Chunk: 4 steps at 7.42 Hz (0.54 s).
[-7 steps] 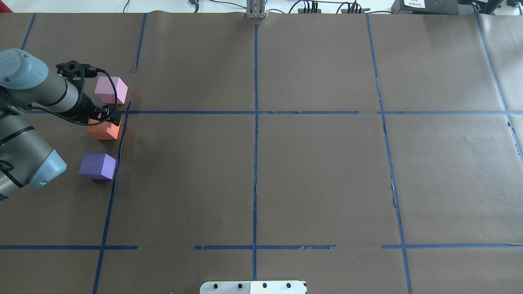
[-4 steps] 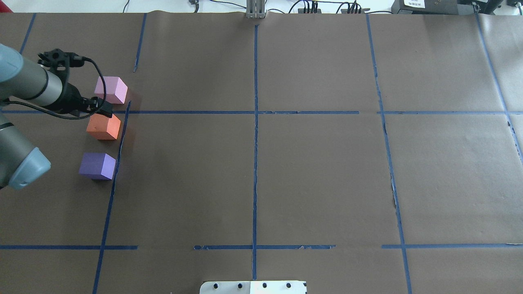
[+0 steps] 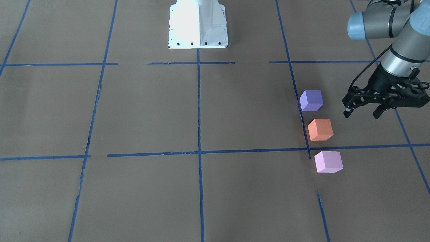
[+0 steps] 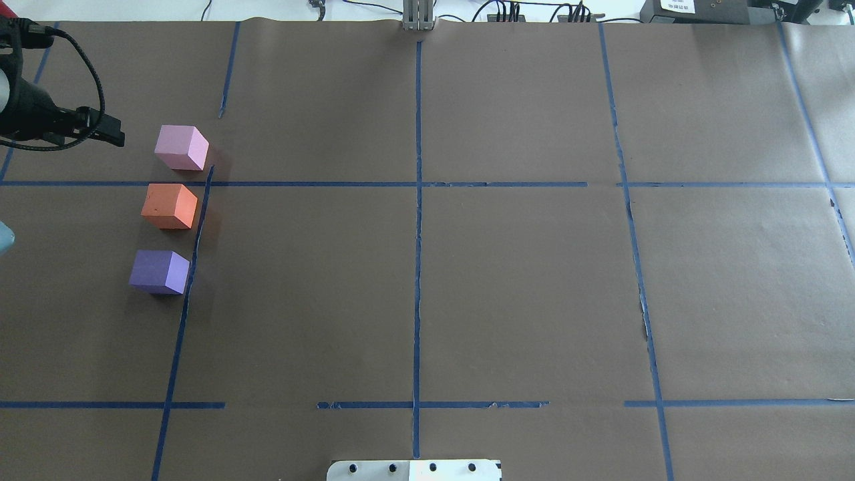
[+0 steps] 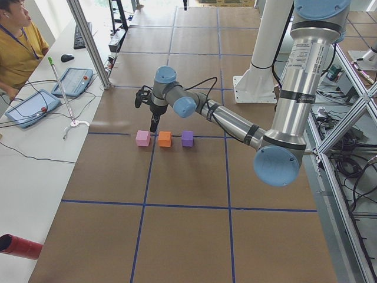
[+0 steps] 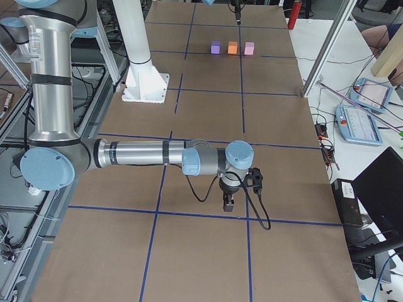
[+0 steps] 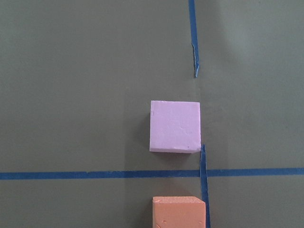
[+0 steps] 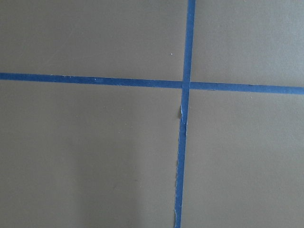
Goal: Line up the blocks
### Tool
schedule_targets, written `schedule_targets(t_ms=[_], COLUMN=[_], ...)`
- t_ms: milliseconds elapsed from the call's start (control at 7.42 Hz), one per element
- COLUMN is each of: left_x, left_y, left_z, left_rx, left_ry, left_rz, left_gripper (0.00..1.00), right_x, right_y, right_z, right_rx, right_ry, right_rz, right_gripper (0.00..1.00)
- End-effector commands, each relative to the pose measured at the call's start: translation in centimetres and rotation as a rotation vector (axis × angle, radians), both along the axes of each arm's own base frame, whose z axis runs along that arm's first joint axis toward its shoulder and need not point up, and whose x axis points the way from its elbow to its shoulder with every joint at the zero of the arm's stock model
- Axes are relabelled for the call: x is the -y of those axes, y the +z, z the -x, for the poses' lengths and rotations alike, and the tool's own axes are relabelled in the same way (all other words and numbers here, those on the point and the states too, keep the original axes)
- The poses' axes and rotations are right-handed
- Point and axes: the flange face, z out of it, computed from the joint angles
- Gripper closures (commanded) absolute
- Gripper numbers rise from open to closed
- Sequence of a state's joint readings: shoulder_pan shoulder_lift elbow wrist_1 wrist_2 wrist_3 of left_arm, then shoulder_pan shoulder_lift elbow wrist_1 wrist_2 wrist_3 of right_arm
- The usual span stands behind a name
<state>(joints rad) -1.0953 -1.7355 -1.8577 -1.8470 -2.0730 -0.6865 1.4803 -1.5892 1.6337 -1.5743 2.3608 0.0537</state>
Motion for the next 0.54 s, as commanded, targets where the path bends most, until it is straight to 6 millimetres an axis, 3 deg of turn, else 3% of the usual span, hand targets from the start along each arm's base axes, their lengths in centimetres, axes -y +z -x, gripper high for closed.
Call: schedule_targets(t_ms=[0,135,270,404], left_x=[1.4,2.2,2.9,2.9], left_y=[6.1,11.4,14.4,15.3], left_z=[7.8,11.6,16.4,19.3], left_rx=[0.063,0.049,0.077,0.094], left_ry=[0.130,0.224,0.216,0.202], left_rz=[-0.077,-0.077,-0.092,-0.111], left_gripper=[0.00,0.00,0.00,0.00], right_x=[0.0,0.0,0.0,0.0], right_y=[0.0,0.0,0.0,0.0], right_z=[0.0,0.0,0.0,0.0], right_rx=[0.000,0.000,0.000,0.000], right_ry=[0.000,0.000,0.000,0.000], right_rz=[0.000,0.001,0.000,0.001], right_gripper=[0.00,0.00,0.00,0.00])
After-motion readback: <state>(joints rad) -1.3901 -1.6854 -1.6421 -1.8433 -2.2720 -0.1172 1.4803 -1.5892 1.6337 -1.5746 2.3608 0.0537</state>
